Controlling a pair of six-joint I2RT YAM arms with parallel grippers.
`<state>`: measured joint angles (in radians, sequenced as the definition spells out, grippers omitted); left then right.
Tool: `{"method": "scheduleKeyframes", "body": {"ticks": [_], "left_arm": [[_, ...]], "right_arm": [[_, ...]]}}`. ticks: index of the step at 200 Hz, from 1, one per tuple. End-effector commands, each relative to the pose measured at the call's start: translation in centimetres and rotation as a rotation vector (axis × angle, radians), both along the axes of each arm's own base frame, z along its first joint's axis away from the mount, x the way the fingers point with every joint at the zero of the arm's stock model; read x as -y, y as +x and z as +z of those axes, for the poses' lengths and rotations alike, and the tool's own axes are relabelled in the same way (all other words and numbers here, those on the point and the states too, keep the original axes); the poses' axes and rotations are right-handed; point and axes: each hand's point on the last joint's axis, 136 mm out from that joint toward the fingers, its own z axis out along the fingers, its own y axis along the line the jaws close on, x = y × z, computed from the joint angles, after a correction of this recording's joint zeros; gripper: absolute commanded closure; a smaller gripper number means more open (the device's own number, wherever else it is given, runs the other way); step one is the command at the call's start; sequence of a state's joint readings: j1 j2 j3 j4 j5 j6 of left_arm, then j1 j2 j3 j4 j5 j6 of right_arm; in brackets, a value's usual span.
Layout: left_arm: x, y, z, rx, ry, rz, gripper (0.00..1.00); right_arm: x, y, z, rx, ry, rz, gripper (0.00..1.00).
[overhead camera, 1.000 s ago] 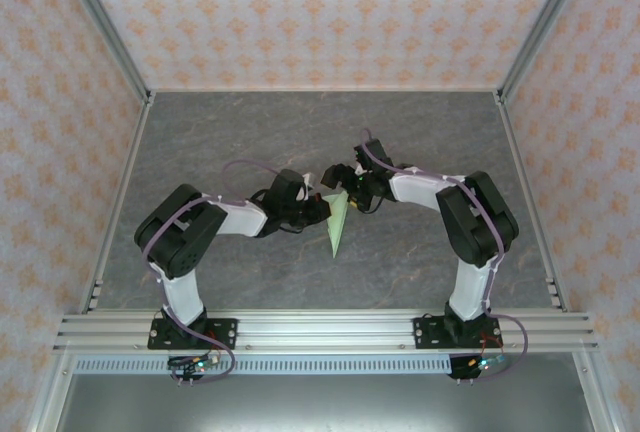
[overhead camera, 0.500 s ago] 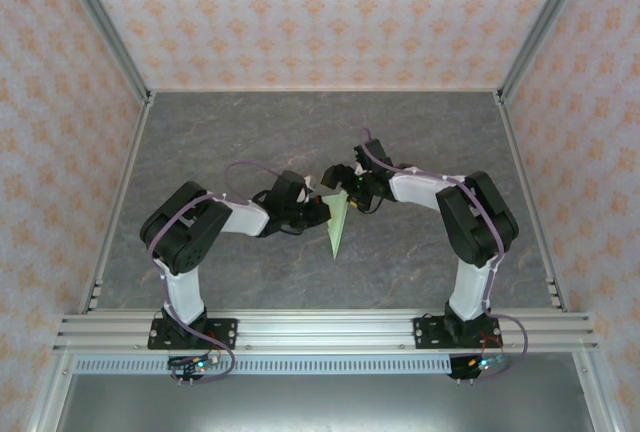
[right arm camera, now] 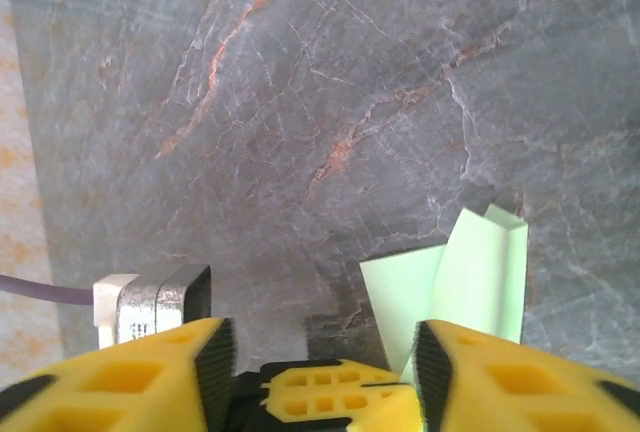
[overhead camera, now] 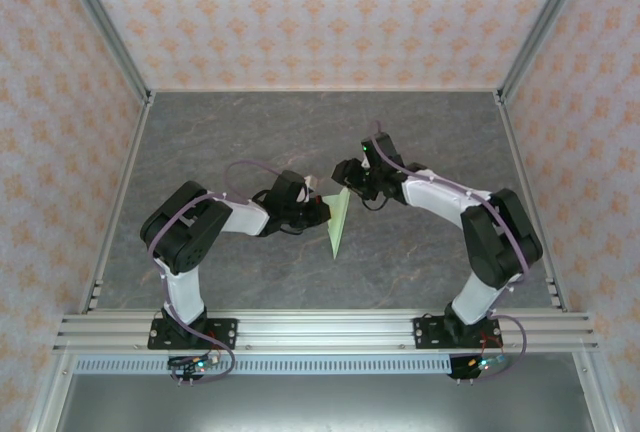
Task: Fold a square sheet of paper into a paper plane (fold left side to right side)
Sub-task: Fold the wing for the fifth time at the center of the table.
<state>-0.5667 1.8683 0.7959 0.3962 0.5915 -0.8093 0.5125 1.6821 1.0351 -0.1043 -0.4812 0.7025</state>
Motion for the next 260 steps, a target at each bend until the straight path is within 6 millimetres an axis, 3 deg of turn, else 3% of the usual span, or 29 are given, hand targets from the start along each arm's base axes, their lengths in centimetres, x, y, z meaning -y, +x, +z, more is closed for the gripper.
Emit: {"method": "scheduleKeyframes", "body": {"ticks": [1,17,41,131,260], "left_arm": [[-0.9,-0.1,-1.5,-0.017,0.057,0.005,1.00],[-0.9,-0.1,-1.5,-0.019,0.059,0.007,1.00],[-1.0,-0.1,-1.4,-0.017,0.063,0.008,1.00],[-1.4,-0.4,-1.3,-0.014,0.085,0.006,1.00],[-1.7,-0.4,-1.6,-0.019,0.093,0.014,1.00]], "right_arm": [[-0.7,-1.6,-2.3,-0.070,0.020,0.029,0.66],[-1.2,-1.9,-3.3,-0.095,0.019,0.033,0.81],[-1.5,-2.1,-4.5,-0.120,0.013,0.039,0.85],[-0.8,-2.9,-7.4,-0.171,-0.058,0.052,0.86],[0.5,-3.6,-9.6,-0.187,-0.127,0.042,0.86]]}}
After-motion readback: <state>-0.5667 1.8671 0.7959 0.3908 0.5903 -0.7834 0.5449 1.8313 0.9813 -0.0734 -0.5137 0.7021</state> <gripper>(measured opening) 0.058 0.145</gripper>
